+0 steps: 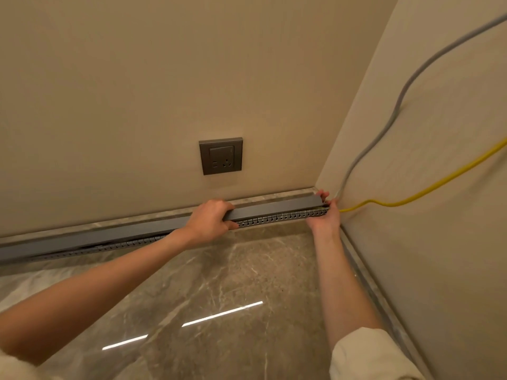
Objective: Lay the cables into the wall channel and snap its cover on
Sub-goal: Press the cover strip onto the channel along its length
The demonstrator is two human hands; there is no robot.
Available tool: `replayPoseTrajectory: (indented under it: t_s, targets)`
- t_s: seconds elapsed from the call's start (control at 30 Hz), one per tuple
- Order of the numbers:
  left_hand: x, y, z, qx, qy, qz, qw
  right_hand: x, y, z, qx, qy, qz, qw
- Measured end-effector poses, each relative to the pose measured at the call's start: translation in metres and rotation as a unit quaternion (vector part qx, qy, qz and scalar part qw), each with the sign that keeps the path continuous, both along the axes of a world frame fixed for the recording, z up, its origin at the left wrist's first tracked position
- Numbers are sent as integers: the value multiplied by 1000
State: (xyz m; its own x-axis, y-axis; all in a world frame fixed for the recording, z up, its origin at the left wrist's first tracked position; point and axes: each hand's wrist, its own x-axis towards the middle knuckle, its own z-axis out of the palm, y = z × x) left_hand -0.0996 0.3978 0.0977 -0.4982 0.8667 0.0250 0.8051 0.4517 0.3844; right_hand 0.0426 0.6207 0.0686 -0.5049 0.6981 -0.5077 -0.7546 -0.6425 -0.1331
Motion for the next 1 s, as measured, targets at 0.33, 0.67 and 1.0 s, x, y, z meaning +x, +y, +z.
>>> replayPoseTrajectory:
  t_s: [0.33,0.67,1.0]
  targets:
    - [0,12,12,-76,-14,-59,995,3,2,3,10,37,5,999]
    - [5,15,10,-110,12,-98,989,6,-2,7,45,-1,-12,999]
    - [9,9,12,-70,40,-115,990,2,1,14,86,-28,-2,996]
